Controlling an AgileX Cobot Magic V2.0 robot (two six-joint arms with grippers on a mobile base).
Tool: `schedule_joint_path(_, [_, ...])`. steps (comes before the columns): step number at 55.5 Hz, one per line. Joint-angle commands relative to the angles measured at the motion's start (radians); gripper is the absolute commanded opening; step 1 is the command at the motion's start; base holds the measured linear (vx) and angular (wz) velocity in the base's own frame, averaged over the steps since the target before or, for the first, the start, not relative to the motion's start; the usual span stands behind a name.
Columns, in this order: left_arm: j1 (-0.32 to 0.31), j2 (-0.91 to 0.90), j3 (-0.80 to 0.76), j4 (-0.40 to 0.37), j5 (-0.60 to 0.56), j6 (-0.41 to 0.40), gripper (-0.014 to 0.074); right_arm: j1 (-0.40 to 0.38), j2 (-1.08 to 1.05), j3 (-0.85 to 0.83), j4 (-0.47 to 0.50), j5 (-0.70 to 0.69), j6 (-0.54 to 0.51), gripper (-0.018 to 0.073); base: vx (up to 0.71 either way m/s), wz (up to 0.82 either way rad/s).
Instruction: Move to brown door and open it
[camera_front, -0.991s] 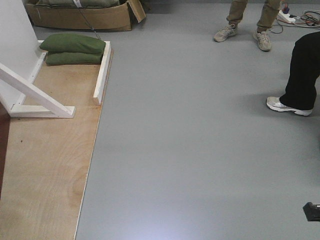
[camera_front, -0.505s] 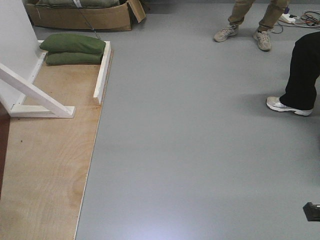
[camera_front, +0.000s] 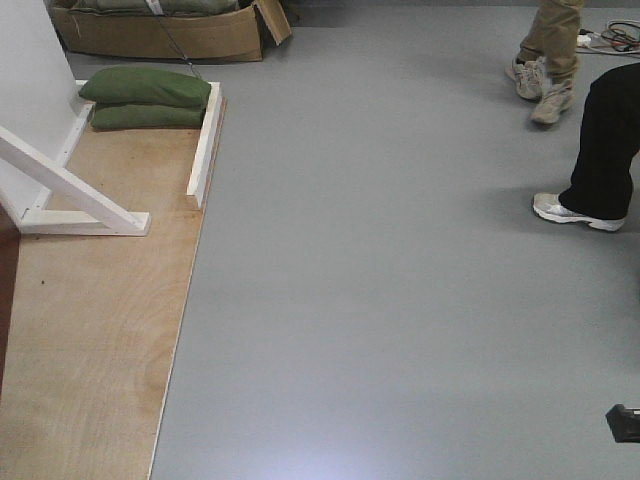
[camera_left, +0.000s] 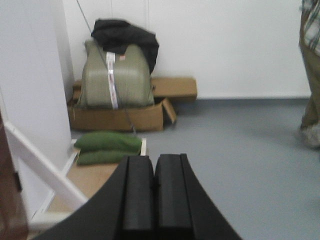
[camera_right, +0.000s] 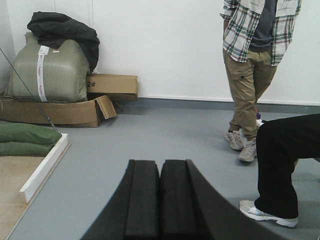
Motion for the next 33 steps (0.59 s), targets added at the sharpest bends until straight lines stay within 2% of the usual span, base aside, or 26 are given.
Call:
schedule_joint_path(1, [0.002,0.064,-0.102,-0.050,-0.098,0.003,-0.0003,-0.001,-0.011,0.006,-0.004,-0.081,-0.006,0.0000,0.00,0.00])
schedule_joint_path(5, [0.006,0.128,-0.149,-0.095,-0.115,0.003,-0.0003,-0.001,-0.011,0.006,-0.004,-0.081,-0.006,0.0000,0.00,0.00])
schedule_joint_path(9, [0.031,0.202,-0.201,-0.184,-0.142,0.003,-0.0003,-0.001,-0.011,0.006,-0.004,-0.081,-0.006,0.0000,0.00,0.00])
schedule_joint_path(13, [0.077,0.277,-0.251,-0.283,-0.228,0.003,-0.0003,-0.001,-0.011,0.006,-0.004,-0.081,-0.006,0.0000,0.00,0.00])
schedule_joint_path(23, [0.206,0.454,-0.398,-0.550,-0.538,0.011,-0.0003,-0.001,-0.011,0.006,-0.004,-0.081,-0.006,0.0000,0.00,0.00])
schedule_joint_path(29, [0.243,0.553,-0.521,-0.679,-0.646,0.106,-0.0003,-0.001,-0.011,0.006,-0.004,-0.081,-0.006,0.0000,0.00,0.00])
schedule_joint_path(33, [0.260,0.624,-0.635,-0.758,-0.689,0.234,-0.0003,-0.001,-0.011,0.006,-0.004,-0.081,-0.006,0.0000,0.00,0.00])
